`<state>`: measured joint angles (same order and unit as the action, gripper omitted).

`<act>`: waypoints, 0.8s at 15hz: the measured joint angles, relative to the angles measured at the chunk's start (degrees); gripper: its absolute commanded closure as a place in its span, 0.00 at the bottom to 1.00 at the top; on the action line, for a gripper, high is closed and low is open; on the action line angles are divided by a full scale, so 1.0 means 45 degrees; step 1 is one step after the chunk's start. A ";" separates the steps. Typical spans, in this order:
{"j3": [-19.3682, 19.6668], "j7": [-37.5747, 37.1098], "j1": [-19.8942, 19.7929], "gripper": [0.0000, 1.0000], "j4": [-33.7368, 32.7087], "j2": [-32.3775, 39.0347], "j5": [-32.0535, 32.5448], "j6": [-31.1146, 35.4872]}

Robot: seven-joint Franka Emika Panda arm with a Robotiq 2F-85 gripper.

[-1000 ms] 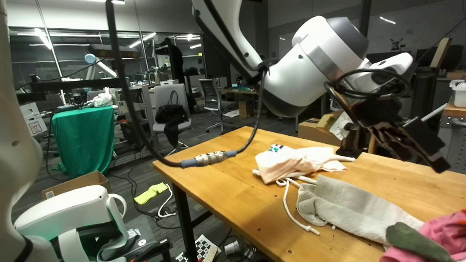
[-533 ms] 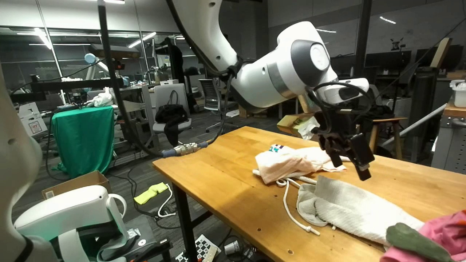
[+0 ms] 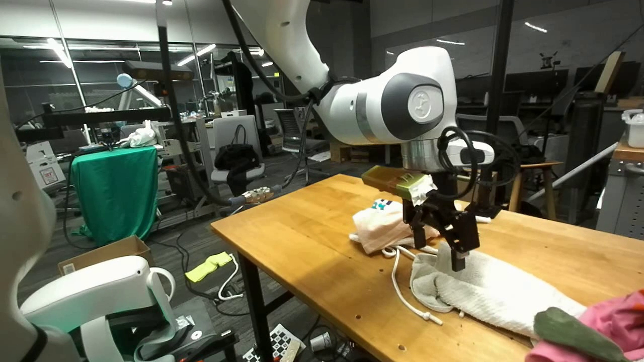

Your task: Spread and clothes on the table

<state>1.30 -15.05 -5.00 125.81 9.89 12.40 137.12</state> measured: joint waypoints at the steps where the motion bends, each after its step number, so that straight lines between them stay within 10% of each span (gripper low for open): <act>1: 0.0066 0.0302 -0.0001 0.00 -0.0048 0.0055 -0.0084 -0.0194; 12: 0.0471 0.4405 -0.0154 0.00 -0.0915 0.1473 -0.0106 0.0220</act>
<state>3.41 4.78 -5.70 121.70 16.52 11.92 138.11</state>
